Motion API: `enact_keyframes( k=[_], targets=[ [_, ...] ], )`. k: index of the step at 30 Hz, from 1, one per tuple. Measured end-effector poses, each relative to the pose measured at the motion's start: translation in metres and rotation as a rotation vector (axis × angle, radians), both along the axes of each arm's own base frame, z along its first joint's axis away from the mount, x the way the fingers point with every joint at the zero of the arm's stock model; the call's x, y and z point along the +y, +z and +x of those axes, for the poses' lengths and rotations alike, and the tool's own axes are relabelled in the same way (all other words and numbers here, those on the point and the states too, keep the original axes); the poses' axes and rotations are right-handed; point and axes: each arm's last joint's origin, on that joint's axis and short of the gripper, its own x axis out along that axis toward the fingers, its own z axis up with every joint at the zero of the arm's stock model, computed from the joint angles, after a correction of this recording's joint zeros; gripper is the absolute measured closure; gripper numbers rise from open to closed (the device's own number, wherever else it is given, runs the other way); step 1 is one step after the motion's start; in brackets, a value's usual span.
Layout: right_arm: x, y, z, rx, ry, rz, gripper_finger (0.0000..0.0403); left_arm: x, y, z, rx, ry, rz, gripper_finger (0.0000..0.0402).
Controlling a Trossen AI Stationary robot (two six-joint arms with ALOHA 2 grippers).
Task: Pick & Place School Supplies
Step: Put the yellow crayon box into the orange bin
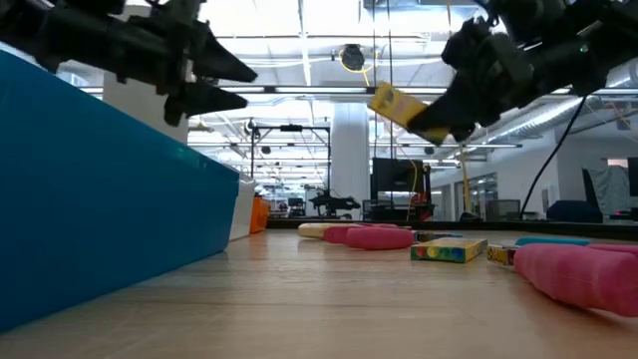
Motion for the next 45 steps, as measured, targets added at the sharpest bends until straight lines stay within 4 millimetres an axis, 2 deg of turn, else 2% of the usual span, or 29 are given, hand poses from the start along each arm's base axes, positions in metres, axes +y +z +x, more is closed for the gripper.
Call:
enact_keyframes(
  k=[5, 12, 17, 24, 28, 35, 45],
  targets=[
    [0.012, -0.005, 0.012, -0.065, 0.064, -0.041, 0.0377, -0.004, 0.001, 0.033, 0.064, -0.051, 0.089, 0.0147],
    [0.016, -0.013, 0.02, -0.081, 0.081, -0.044, 0.0374, -0.01, 0.008, 0.081, 0.083, -0.199, 0.163, 0.0147],
    [0.017, -0.012, 0.021, -0.1, 0.103, -0.036, 0.0376, -0.006, 0.008, 0.104, 0.092, -0.185, 0.179, 0.0147],
    [0.017, -0.012, 0.021, -0.1, 0.108, -0.035, 0.0376, -0.002, 0.001, 0.131, 0.098, -0.258, 0.164, 0.0147],
    [0.017, -0.012, 0.021, -0.1, 0.108, -0.035, 0.0375, 0.0, -0.003, 0.141, 0.105, -0.253, 0.166, 0.0147],
    [0.017, -0.012, 0.021, -0.091, 0.108, -0.035, 0.0376, 0.007, -0.004, 0.145, 0.096, -0.279, 0.145, 0.0159],
    [0.017, -0.013, 0.02, -0.086, 0.105, -0.034, 0.0375, 0.013, -0.003, 0.145, 0.073, -0.318, 0.06, 0.0287]
  ],
)
